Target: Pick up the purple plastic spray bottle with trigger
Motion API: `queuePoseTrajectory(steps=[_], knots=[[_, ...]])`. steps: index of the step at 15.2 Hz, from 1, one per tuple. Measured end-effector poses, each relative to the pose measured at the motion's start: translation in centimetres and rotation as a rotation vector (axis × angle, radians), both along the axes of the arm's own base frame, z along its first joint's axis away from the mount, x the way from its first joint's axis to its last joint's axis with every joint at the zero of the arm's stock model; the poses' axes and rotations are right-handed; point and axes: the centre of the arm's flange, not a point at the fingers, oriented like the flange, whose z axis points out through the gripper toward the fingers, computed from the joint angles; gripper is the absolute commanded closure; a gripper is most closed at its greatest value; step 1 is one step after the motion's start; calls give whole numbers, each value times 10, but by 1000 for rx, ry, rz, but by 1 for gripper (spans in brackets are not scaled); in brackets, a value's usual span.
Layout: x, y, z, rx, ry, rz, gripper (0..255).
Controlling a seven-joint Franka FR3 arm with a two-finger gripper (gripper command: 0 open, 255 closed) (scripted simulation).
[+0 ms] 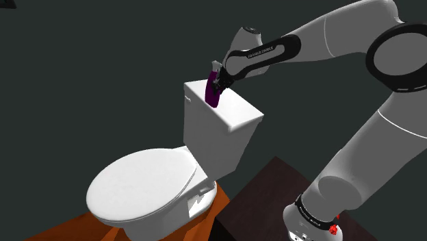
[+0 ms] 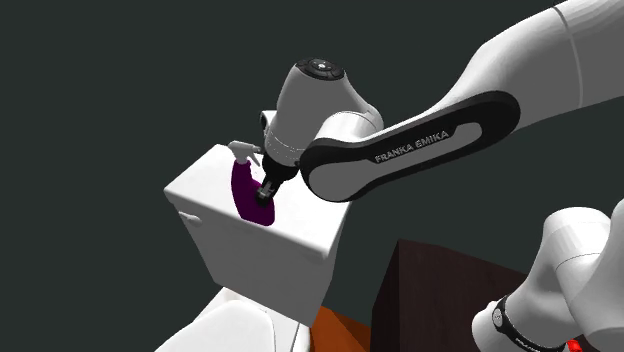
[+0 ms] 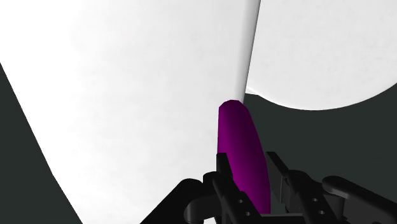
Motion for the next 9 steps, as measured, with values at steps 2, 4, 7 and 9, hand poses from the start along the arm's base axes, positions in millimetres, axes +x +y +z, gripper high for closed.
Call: queuePoseTrajectory(steps=[2, 4, 7, 9], knots=[[0, 0, 9, 0, 0, 0, 255], [-1, 0, 19, 0, 0, 0, 255], [0, 0, 34, 0, 0, 0, 255], [0, 0, 44, 0, 0, 0, 255]])
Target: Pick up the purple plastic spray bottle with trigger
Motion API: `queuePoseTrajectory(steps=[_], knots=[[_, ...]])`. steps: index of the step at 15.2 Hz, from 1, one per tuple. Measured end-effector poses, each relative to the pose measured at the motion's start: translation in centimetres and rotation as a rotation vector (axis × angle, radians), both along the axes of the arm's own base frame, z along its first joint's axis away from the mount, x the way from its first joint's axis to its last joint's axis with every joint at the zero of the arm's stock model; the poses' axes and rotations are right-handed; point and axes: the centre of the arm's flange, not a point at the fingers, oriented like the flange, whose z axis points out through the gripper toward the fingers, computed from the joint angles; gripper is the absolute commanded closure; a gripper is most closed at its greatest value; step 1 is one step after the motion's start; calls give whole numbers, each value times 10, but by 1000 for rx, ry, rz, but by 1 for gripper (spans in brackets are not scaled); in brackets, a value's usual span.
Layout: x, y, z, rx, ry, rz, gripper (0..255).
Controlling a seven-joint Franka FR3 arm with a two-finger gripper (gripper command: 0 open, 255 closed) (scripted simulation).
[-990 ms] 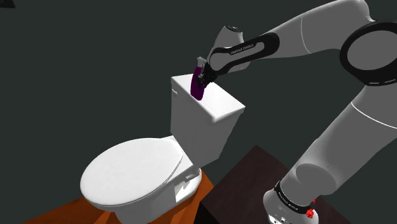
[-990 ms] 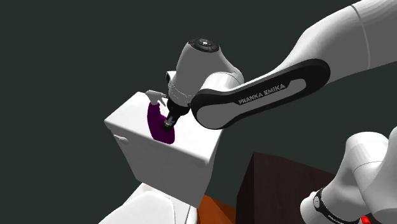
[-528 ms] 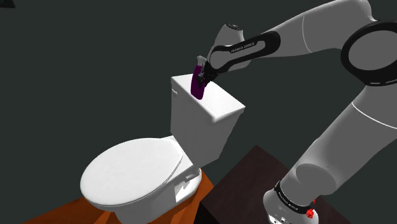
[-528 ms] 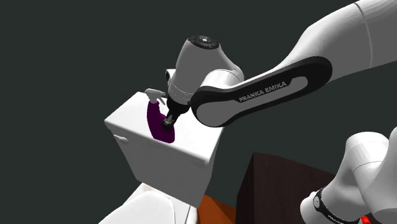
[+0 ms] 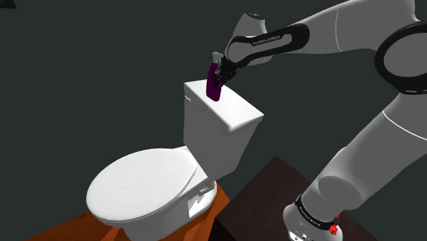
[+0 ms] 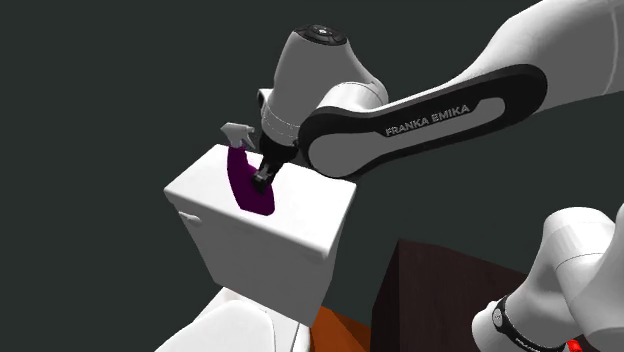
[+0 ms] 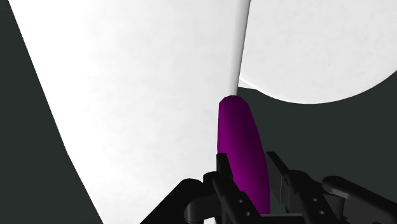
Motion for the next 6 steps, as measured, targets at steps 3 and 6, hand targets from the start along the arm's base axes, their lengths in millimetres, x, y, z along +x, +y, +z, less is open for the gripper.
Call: queuePoseTrajectory(steps=[3, 6], knots=[[-1, 0, 16, 0, 0, 0, 255], [-1, 1, 30, 0, 0, 0, 255]])
